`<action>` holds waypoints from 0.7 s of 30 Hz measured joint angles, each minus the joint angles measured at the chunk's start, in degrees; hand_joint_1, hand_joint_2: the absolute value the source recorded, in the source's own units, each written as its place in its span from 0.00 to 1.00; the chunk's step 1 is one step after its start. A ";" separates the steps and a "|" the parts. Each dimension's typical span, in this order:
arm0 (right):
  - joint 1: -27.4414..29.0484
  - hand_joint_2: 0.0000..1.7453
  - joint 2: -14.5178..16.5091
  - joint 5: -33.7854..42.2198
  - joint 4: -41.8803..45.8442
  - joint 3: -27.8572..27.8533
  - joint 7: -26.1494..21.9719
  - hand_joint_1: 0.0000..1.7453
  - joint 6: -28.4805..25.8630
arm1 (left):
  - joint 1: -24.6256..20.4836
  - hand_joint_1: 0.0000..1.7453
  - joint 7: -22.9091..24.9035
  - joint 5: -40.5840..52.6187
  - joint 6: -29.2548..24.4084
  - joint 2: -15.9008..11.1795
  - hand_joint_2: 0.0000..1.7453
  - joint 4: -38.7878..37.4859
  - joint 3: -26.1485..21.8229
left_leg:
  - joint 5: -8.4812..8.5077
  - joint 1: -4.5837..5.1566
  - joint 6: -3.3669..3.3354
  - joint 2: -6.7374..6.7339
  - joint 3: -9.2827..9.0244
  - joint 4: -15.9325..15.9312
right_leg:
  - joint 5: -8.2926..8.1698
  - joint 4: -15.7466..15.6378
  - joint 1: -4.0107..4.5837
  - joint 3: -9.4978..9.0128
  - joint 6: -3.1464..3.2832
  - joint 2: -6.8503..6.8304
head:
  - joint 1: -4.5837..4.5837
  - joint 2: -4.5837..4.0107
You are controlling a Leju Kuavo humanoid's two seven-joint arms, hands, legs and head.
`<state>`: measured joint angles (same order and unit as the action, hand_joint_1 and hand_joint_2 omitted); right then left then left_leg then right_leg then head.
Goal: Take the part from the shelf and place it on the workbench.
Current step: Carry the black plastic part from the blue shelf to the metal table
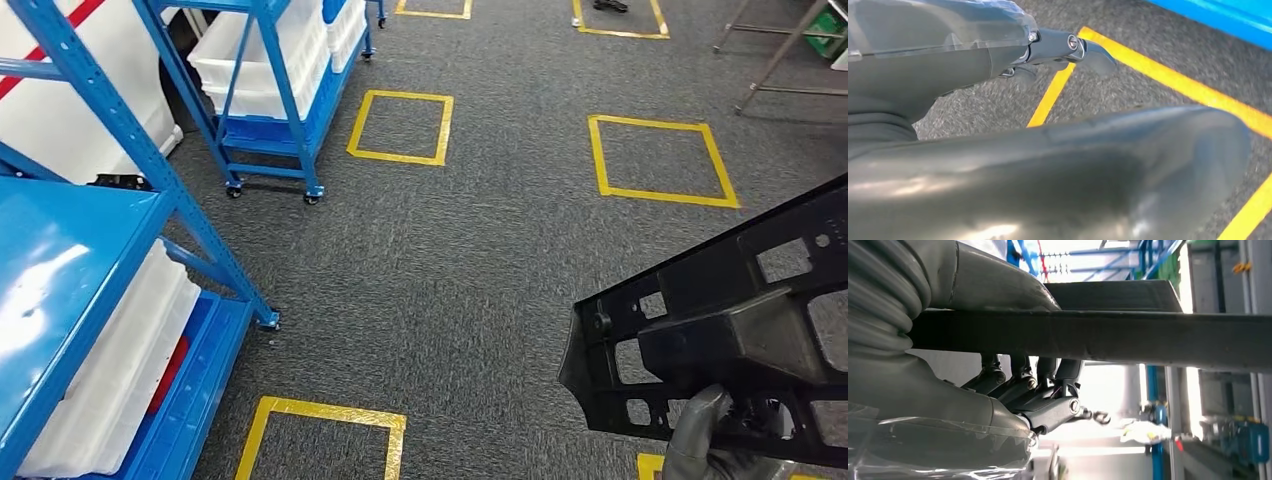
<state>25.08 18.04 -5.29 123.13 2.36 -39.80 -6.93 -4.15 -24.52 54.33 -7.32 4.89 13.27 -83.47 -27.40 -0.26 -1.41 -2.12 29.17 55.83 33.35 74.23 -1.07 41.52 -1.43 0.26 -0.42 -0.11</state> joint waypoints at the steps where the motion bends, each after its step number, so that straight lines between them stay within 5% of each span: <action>1: -0.03 1.00 -0.27 0.01 -0.23 0.26 0.00 1.00 -0.31 | -0.06 0.00 0.16 -0.10 0.23 -0.05 0.00 0.00 -0.15 | -0.11 0.02 0.07 -0.82 -0.06 0.04 | -1.09 -1.22 -0.10 -0.82 -0.09 -0.26 | 0.01 0.00; 5: -0.42 1.00 -1.31 -0.02 -0.86 1.60 0.00 1.00 -1.69 | -0.19 0.00 1.19 0.38 1.04 -0.22 0.00 -0.01 -0.29 | -0.98 0.25 1.04 -3.31 -0.59 0.57 | -6.12 -14.74 0.22 -8.39 0.60 -4.04 | -0.03 0.00; 8: -0.59 1.00 -1.89 -0.05 -1.17 2.54 0.00 1.00 -2.54 | -0.43 0.00 2.31 1.46 1.36 -0.38 0.00 -0.01 -0.26 | -1.35 0.36 1.98 -4.69 -1.01 0.64 | -6.26 -15.59 0.65 -8.64 1.68 -3.17 | -0.05 0.00; 11: -0.76 1.00 -2.28 -0.09 -1.41 3.31 -0.03 1.00 -3.15 | -0.53 0.00 3.43 2.56 1.58 -0.65 0.00 -0.01 -0.10 | -4.33 -0.12 2.70 -1.69 0.38 4.42 | -6.71 -16.07 0.28 -8.58 2.75 -1.31 | -0.09 0.00; 13: -0.96 1.00 -2.45 -0.11 -1.72 3.76 -0.02 1.00 -3.42 | -0.29 0.00 3.81 2.80 1.91 -0.75 0.00 -0.02 -0.07 | -8.27 -0.33 2.84 0.96 3.96 12.26 | -6.84 -16.06 0.40 -8.42 3.18 0.09 | -0.10 0.00; 15: -0.95 1.00 -2.63 -0.18 -2.05 4.06 -0.02 1.00 -3.64 | -0.07 0.00 3.99 2.79 2.26 -0.80 0.00 -0.02 -0.07 | -9.55 -0.35 2.82 1.58 6.79 17.76 | -6.88 -15.91 0.60 -8.35 3.27 1.78 | -0.10 0.00; 17: -0.89 1.00 -2.82 -0.27 -2.25 4.22 -0.01 1.00 -4.07 | -0.04 0.00 4.15 2.81 2.64 -0.90 0.00 -0.02 -0.06 | -6.23 -0.34 2.50 2.04 5.78 14.55 | -6.87 -15.67 0.71 -8.39 3.26 3.57 | -0.10 0.00; 19: -0.83 1.00 -3.03 -0.34 -2.31 4.36 -0.01 1.00 -4.59 | -0.08 0.00 4.61 3.10 2.87 -1.08 0.00 -0.02 -0.05 | -2.13 -0.43 2.04 4.67 2.71 6.68 | -6.85 -15.38 0.75 -8.32 3.08 5.23 | -0.07 0.00; 21: -0.70 1.00 -3.26 -0.57 -2.31 4.57 -0.02 1.00 -5.08 | -0.12 0.00 5.26 3.64 2.87 -1.26 0.00 -0.02 -0.02 | -0.88 -0.43 1.81 7.13 1.09 2.40 | -7.01 -15.19 0.59 -7.86 2.52 6.72 | -0.04 0.00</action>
<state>24.38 14.78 -5.87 120.82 6.93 -39.82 -12.02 -4.27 -19.26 57.98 -4.45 3.63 13.25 -83.48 -28.28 -0.68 0.40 5.01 30.26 58.23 26.34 59.04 -0.48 33.66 1.09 6.99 -0.46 -0.11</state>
